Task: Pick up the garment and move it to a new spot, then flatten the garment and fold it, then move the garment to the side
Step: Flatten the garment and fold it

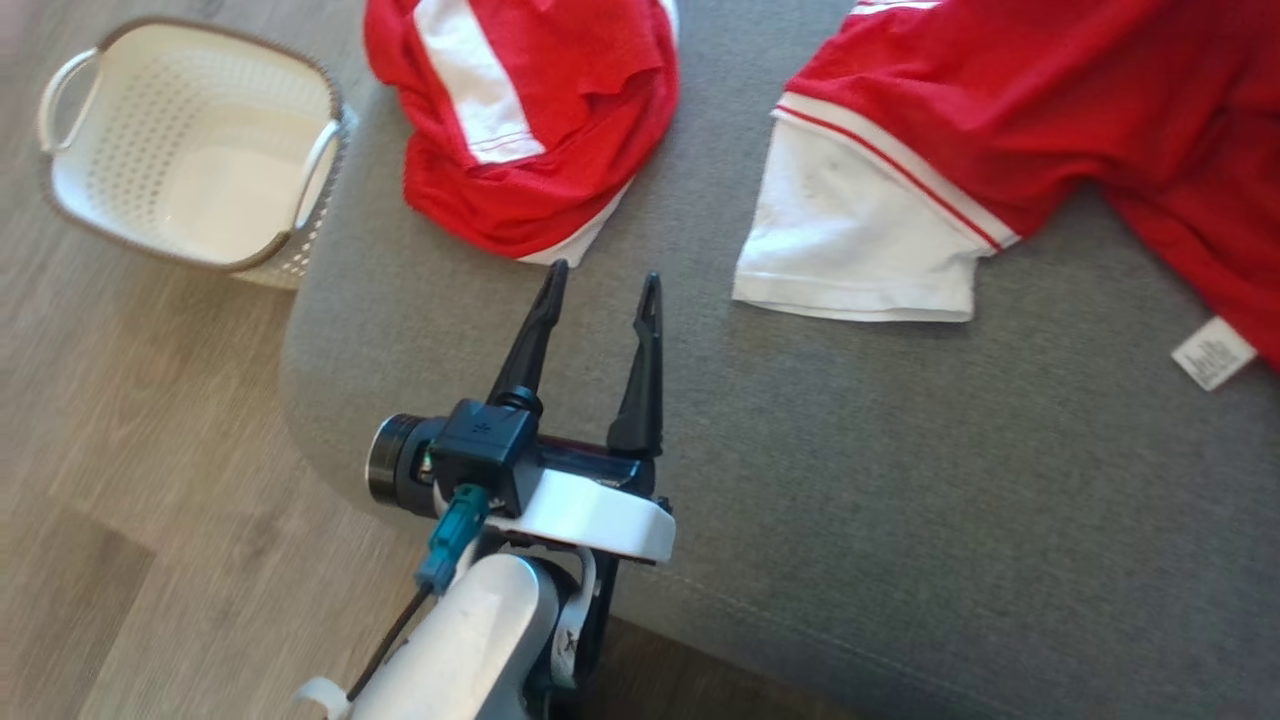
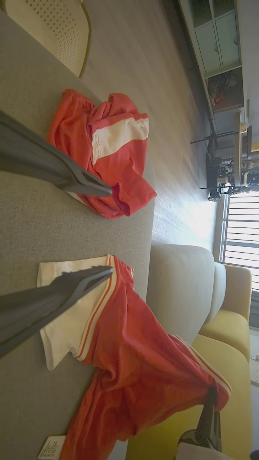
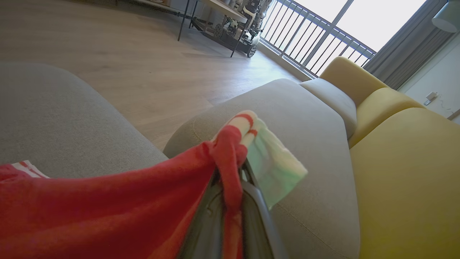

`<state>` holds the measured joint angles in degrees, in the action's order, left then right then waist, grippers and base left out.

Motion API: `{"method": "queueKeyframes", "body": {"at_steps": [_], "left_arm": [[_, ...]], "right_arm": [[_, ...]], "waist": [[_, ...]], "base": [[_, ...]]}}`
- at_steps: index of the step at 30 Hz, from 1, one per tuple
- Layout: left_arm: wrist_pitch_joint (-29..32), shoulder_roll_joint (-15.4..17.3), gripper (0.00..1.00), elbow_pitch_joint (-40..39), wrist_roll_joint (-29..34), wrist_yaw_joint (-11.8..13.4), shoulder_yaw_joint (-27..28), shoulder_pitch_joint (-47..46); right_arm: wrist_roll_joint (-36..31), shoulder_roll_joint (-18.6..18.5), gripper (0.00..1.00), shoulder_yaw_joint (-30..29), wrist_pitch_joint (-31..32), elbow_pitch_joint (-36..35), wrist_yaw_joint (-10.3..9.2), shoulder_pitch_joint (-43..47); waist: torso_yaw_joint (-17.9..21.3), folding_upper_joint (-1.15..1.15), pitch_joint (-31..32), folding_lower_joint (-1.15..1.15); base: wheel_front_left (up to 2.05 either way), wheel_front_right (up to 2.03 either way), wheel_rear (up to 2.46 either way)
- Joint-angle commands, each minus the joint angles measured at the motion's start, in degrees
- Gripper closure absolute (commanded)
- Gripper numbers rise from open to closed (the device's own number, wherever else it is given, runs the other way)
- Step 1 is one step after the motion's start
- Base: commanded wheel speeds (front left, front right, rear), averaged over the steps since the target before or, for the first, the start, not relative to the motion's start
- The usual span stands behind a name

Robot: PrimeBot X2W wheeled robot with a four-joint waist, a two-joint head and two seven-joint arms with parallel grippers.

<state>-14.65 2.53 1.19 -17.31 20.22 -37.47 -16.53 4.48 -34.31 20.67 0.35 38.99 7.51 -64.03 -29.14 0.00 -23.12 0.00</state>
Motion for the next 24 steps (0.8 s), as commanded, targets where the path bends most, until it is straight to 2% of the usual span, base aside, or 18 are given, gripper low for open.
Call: {"method": "queueKeyframes", "body": {"at_steps": [1,7,13,18,24], "left_arm": [[-0.35,0.35,0.00,-2.07,-0.25,0.53,1.10,-1.20],[-0.35,0.35,0.00,-1.71,0.09,1.21,1.15,-1.04],[-0.35,0.35,0.00,-1.00,1.97,0.67,2.61,-1.66],[-0.35,0.35,0.00,-0.58,3.37,-0.02,3.86,-2.23],[-0.35,0.35,0.00,0.61,5.23,-1.16,6.47,-1.24]], "right_arm": [[-1.38,0.31,0.00,0.48,-1.29,0.96,-0.02,-1.95],[-1.35,3.13,0.00,0.87,-5.12,6.37,-0.02,-2.09],[0.76,6.70,0.00,1.48,-8.50,8.18,-0.02,1.02],[3.24,8.08,0.00,-1.30,-11.89,5.29,-0.02,5.27],[4.37,11.98,0.00,-7.86,-14.30,-3.02,-0.02,15.73]], "waist": [[-1.31,0.00,-0.93,0.00],[-0.33,0.00,-0.51,0.00],[4.94,0.00,1.33,0.00],[10.20,0.00,3.66,0.00],[16.58,0.00,7.31,0.00]], "base": [[0.00,0.00,0.00],[0.00,0.00,0.00],[0.00,0.00,0.00],[0.00,0.00,0.00],[0.00,0.00,0.00]]}}
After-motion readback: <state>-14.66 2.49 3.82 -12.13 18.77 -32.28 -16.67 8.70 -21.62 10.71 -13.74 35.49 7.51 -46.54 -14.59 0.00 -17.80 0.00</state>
